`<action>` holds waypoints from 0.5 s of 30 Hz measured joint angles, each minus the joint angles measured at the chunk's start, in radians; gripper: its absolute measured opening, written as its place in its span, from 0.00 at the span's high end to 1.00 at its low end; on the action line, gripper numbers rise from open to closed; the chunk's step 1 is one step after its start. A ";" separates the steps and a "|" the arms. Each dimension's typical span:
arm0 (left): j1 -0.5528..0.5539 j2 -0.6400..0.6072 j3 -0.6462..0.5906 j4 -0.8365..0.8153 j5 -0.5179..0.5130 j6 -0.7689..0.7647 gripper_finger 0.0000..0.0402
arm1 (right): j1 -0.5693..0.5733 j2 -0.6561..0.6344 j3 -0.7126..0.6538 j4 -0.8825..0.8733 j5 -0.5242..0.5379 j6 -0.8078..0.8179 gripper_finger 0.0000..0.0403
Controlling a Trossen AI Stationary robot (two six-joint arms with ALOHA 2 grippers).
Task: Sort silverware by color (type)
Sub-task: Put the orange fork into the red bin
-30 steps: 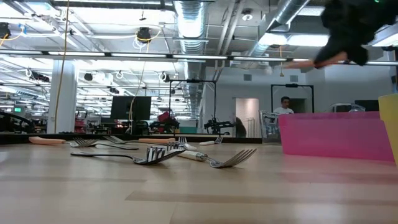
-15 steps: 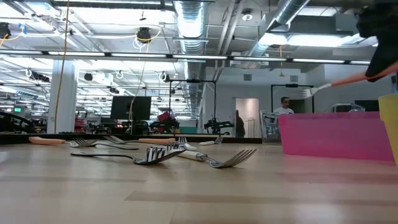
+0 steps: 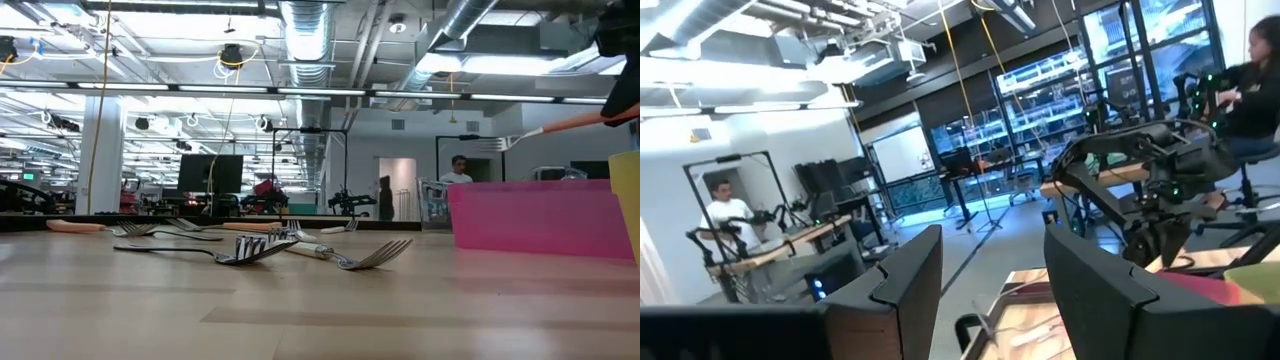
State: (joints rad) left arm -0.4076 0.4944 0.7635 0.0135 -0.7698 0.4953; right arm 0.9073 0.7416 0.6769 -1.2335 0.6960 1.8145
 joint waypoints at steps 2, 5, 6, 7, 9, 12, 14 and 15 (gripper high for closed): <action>0.000 0.002 0.000 -0.001 0.005 0.018 0.59 | 0.000 0.014 0.000 0.001 0.000 0.002 0.81; 0.000 0.002 0.000 -0.001 0.018 0.023 0.59 | 0.001 0.037 0.000 0.009 -0.007 -0.011 0.81; 0.000 0.002 0.000 -0.002 0.029 0.022 0.59 | 0.007 0.045 0.000 0.013 -0.011 -0.016 0.81; 0.000 0.002 0.000 -0.003 0.041 0.020 0.59 | 0.013 0.051 0.000 0.015 -0.016 -0.022 0.81; 0.000 0.002 0.000 -0.007 0.073 0.020 0.59 | 0.033 0.055 0.000 0.015 -0.017 -0.022 0.81; 0.000 0.002 0.000 -0.011 0.113 0.020 0.59 | 0.060 0.055 0.000 0.015 -0.016 -0.003 0.81; 0.000 0.002 0.000 -0.014 0.131 0.012 0.59 | 0.069 0.059 0.000 0.020 -0.016 0.008 0.81; 0.000 0.002 0.000 -0.020 0.139 0.008 0.59 | 0.070 0.065 0.000 0.025 -0.017 0.013 0.81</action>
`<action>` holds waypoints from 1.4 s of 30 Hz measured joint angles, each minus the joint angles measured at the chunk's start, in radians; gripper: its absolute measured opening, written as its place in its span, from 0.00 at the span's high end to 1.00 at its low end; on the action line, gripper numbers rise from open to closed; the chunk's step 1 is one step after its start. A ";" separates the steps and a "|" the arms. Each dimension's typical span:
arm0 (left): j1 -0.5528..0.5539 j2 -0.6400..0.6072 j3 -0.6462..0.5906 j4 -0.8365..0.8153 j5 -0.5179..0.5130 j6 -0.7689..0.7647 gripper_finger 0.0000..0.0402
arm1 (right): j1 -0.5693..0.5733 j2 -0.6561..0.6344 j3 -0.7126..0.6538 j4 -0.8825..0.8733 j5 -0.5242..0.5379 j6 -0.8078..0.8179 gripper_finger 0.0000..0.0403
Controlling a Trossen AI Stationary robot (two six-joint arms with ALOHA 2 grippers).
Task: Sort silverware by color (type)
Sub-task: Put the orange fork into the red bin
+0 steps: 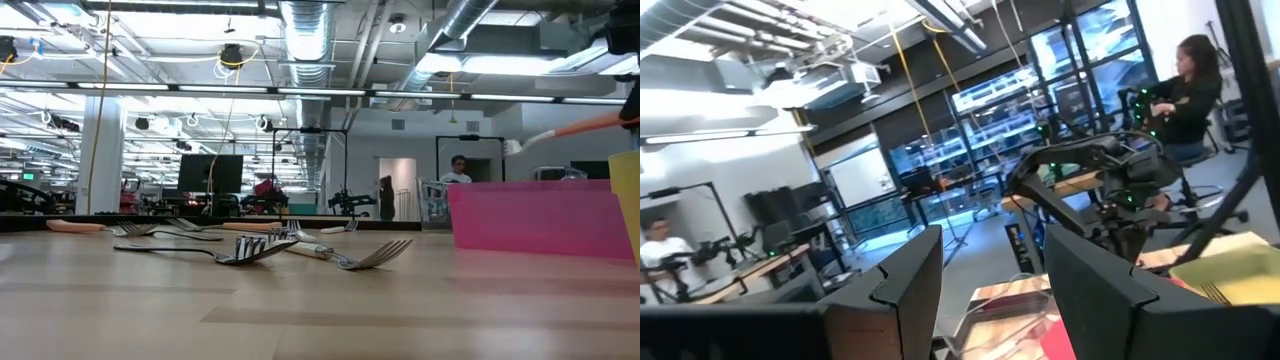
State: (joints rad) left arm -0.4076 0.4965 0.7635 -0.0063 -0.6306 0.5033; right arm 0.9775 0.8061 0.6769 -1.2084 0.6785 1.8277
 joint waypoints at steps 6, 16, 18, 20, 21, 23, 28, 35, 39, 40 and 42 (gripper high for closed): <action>0.000 0.000 0.000 -0.032 0.023 -0.012 0.59 | 0.000 0.065 -0.013 0.031 -0.087 0.075 0.81; 0.000 0.001 0.000 -0.042 0.040 -0.017 0.59 | -0.047 0.134 -0.093 0.154 -0.117 0.155 0.81; 0.000 0.001 0.000 -0.043 0.055 -0.017 0.59 | -0.068 0.155 -0.095 0.156 -0.116 0.154 0.81; 0.000 0.001 0.000 -0.043 0.069 -0.018 0.59 | -0.085 0.173 -0.095 0.157 -0.118 0.145 0.81; 0.000 0.001 0.000 -0.044 0.073 -0.018 0.59 | -0.094 0.181 -0.095 0.158 -0.121 0.140 0.81; 0.000 0.001 0.000 -0.047 0.076 -0.017 0.59 | -0.113 0.201 -0.095 0.159 -0.126 0.139 0.81; 0.000 0.001 0.000 -0.048 0.076 -0.017 0.59 | -0.149 0.247 -0.095 0.164 -0.155 0.110 0.81; 0.000 0.001 0.000 -0.049 0.076 -0.017 0.59 | -0.182 0.293 -0.095 0.174 -0.232 0.048 0.81; 0.000 0.001 0.000 -0.049 0.076 -0.017 0.59 | -0.183 0.314 -0.095 0.176 -0.236 0.048 0.81; 0.000 0.001 0.000 -0.049 0.076 -0.017 0.59 | -0.183 0.319 -0.095 0.177 -0.240 0.047 0.81; 0.000 0.001 0.000 -0.049 0.076 -0.017 0.59 | -0.183 0.329 -0.095 0.179 -0.250 0.047 0.81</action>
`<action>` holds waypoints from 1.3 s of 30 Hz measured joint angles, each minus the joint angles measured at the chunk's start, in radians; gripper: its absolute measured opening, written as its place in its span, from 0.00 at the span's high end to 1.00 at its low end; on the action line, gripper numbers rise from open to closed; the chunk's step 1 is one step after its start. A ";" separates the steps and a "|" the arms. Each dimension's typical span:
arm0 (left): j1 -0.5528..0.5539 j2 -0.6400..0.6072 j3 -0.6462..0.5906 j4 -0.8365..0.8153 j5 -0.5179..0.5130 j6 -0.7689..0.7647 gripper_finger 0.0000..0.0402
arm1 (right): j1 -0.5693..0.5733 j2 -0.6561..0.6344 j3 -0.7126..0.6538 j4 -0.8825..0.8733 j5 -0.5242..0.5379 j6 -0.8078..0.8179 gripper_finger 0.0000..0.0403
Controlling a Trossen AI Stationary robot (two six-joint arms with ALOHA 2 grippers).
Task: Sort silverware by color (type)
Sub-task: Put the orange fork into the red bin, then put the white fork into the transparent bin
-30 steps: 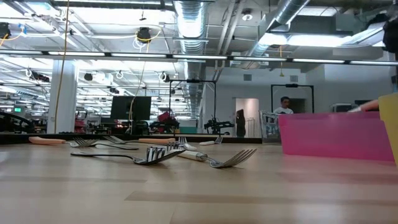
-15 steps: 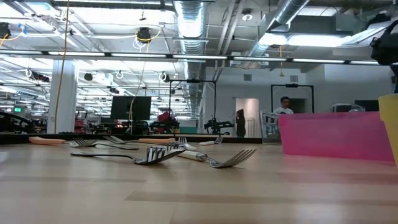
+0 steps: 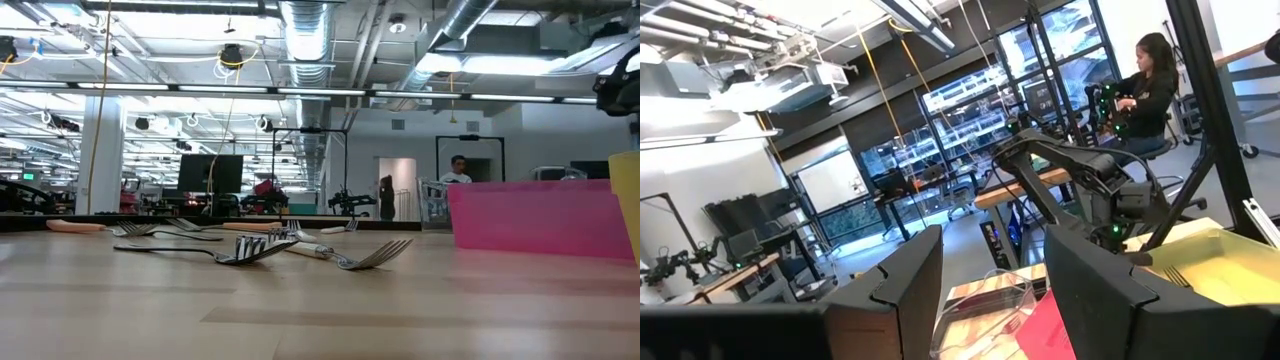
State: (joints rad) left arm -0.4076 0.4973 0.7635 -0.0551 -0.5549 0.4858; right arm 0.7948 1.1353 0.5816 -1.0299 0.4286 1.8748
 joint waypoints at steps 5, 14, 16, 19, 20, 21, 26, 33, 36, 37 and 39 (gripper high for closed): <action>0.000 0.000 0.000 -0.001 0.000 -0.002 0.59 | 0.000 0.025 0.000 0.005 -0.034 0.000 0.77; 0.000 0.000 0.000 -0.010 0.000 -0.001 0.59 | -0.019 0.052 0.000 0.013 -0.113 0.002 0.66; 0.000 0.000 0.000 -0.010 -0.001 -0.002 0.59 | -0.018 0.052 0.000 0.013 -0.113 0.002 0.68; 0.000 0.000 0.000 -0.010 -0.005 -0.018 0.59 | -0.019 0.052 0.000 0.013 -0.113 0.002 0.69; 0.000 0.000 0.000 -0.009 -0.006 -0.024 0.59 | -0.019 0.052 0.000 0.013 -0.112 0.002 0.70; 0.000 0.000 0.000 -0.007 -0.007 -0.031 0.59 | -0.019 0.050 0.000 0.013 -0.112 0.002 0.70; 0.016 0.000 0.000 0.064 -0.145 -0.102 0.59 | -0.045 -0.014 0.025 0.000 -0.095 -0.019 0.70; 0.067 -0.002 0.000 0.010 -0.105 -0.255 0.59 | -0.118 -0.153 0.157 -0.030 0.186 -0.261 0.70; 0.111 0.018 0.017 -0.091 -0.068 -0.361 0.59 | -0.160 -0.203 0.222 -0.027 0.320 -0.424 0.70; 0.129 0.030 0.032 -0.144 -0.048 -0.407 0.59 | -0.177 -0.216 0.242 -0.022 0.353 -0.482 0.70; 0.171 0.066 0.067 -0.248 -0.001 -0.500 0.60 | -0.211 -0.235 0.277 0.002 0.397 -0.610 0.70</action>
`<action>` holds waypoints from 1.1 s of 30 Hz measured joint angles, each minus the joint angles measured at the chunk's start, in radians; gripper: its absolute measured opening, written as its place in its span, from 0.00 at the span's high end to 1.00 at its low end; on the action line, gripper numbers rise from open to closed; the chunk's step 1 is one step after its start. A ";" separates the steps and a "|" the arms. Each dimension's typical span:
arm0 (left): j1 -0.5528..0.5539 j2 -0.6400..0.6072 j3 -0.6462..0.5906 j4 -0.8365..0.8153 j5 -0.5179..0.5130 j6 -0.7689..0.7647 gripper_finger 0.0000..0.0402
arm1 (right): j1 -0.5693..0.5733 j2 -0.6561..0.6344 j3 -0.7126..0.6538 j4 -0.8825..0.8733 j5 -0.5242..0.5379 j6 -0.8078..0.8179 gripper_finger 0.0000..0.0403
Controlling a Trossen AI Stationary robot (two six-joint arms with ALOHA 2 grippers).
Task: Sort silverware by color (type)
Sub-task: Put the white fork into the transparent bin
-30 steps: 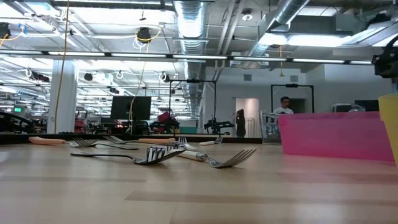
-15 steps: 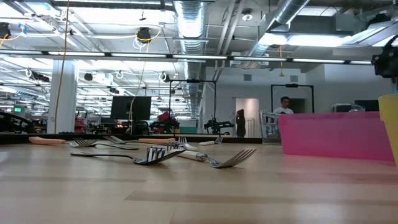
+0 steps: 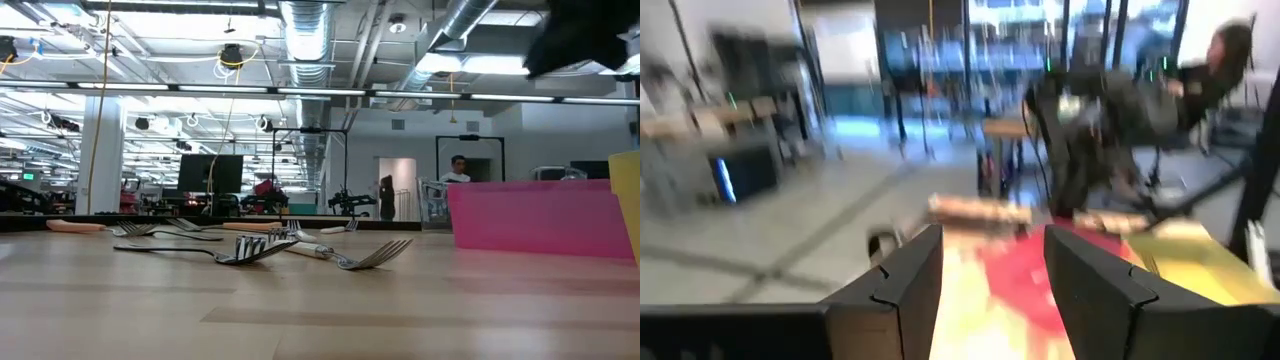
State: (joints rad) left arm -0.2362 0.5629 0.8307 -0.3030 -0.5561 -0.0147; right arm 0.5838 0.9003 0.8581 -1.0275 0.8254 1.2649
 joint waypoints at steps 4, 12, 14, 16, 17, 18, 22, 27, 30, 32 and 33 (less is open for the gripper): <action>0.088 0.093 0.046 -0.110 0.116 -0.119 0.60 | -0.087 -0.018 0.040 0.112 0.017 -0.270 0.70; 0.292 0.373 0.058 -0.130 0.166 -0.173 0.60 | -0.241 -0.001 0.040 0.251 0.013 -0.512 0.69; 0.334 0.441 0.058 -0.116 0.212 -0.148 0.60 | -0.264 0.011 0.040 0.246 0.012 -0.518 0.69; 0.370 0.512 0.058 -0.075 0.265 -0.129 0.60 | -0.284 0.023 0.040 0.245 0.004 -0.524 0.69; 0.386 0.546 0.058 -0.047 0.288 -0.128 0.59 | -0.293 0.029 0.040 0.246 -0.012 -0.535 0.69; 0.401 0.579 0.058 -0.023 0.307 -0.125 0.59 | -0.301 0.037 0.040 0.248 -0.025 -0.542 0.68; 0.453 0.711 0.058 0.074 0.395 -0.091 0.56 | -0.321 0.073 0.040 0.251 -0.068 -0.566 0.64; 0.465 0.856 0.058 0.138 0.625 0.056 0.51 | -0.325 0.123 0.040 0.251 -0.088 -0.570 0.59; 0.437 0.930 0.058 0.133 0.723 0.178 0.51 | -0.324 0.150 0.040 0.251 -0.122 -0.570 0.56; 0.401 0.968 0.058 0.139 0.758 0.241 0.51 | -0.324 0.169 0.040 0.251 -0.137 -0.570 0.55; 0.376 0.985 0.058 0.139 0.757 0.270 0.51 | -0.324 0.179 0.040 0.251 -0.148 -0.570 0.55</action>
State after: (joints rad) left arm 0.1399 1.5483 0.8883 -0.1641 0.2009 0.2551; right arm 0.2596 1.0798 0.8986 -0.7769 0.6773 0.6949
